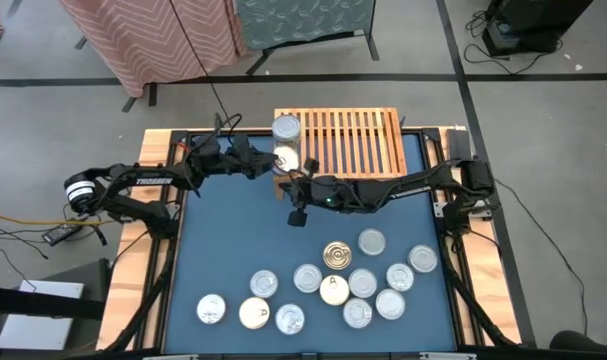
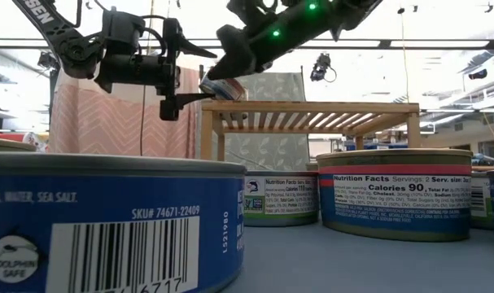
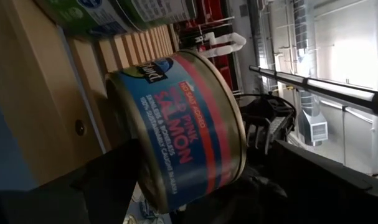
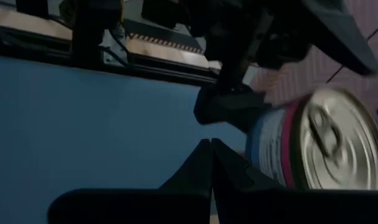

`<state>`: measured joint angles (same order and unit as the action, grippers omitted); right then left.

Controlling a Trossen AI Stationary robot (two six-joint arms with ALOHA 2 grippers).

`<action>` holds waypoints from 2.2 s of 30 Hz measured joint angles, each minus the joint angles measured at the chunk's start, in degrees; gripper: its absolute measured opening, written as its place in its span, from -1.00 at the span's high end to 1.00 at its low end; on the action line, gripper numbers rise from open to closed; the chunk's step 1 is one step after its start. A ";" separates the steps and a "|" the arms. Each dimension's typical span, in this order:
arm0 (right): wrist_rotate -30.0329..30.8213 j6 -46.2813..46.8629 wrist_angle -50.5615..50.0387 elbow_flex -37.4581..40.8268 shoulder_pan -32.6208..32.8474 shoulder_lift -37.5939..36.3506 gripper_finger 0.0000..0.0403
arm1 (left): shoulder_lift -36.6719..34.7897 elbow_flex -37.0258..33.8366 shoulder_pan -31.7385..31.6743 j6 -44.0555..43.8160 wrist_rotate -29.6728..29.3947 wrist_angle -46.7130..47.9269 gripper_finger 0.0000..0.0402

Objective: Stack canned seafood by type on shelf
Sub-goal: Put the blue tuna can on the shelf aligned with the green tuna can

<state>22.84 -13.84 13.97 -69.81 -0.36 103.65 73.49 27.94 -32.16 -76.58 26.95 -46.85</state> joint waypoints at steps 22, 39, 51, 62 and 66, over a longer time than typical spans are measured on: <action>9.33 0.16 -7.37 -4.49 -1.30 3.92 0.97 | 0.00 0.00 -4.61 0.02 12.14 0.11 -0.81; 15.05 3.55 -10.60 -4.47 -0.11 3.59 0.98 | 0.00 0.02 -5.66 1.36 17.14 6.83 -0.81; 14.77 1.99 -9.49 -4.45 1.38 2.09 0.97 | 0.00 0.83 -5.66 1.10 11.58 7.64 -0.81; 8.41 -4.77 3.52 -4.45 -0.21 2.09 0.97 | 0.00 1.44 -5.57 1.34 11.75 8.19 -0.81; 7.99 -6.33 3.98 -4.45 -1.33 2.09 0.98 | 0.00 1.44 -5.42 1.36 11.82 8.09 -0.81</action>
<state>30.83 -20.17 17.95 -74.26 -1.69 105.73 73.49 29.39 -37.58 -75.22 38.76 -38.76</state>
